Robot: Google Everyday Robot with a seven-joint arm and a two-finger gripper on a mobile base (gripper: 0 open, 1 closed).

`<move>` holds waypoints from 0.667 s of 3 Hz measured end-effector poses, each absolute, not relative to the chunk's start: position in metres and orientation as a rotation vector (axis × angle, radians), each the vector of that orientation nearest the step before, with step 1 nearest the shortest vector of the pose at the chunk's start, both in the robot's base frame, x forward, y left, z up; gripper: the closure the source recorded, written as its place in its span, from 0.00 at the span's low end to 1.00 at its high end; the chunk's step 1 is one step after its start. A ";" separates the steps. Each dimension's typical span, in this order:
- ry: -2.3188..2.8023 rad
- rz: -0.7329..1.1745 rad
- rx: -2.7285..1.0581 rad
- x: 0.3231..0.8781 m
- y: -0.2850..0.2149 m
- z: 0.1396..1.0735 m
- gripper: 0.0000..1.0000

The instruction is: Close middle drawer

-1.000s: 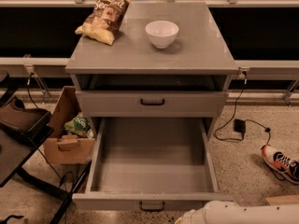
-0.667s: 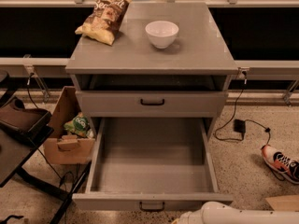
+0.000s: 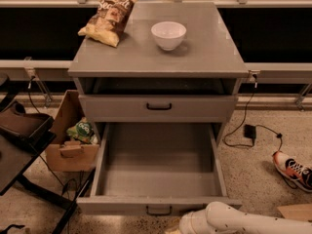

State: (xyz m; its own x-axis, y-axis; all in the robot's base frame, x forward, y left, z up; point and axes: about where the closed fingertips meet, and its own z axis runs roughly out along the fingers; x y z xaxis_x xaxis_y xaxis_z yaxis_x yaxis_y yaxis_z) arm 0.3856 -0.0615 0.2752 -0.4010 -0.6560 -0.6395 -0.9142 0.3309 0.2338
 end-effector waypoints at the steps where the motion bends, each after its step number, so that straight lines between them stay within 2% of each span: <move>1: 2.168 0.802 -1.382 0.385 -0.062 0.275 1.00; 2: 2.127 0.774 -1.400 0.424 -0.058 0.283 1.00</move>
Offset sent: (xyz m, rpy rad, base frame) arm 0.1110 0.0082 0.0229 0.0038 -0.1238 0.0326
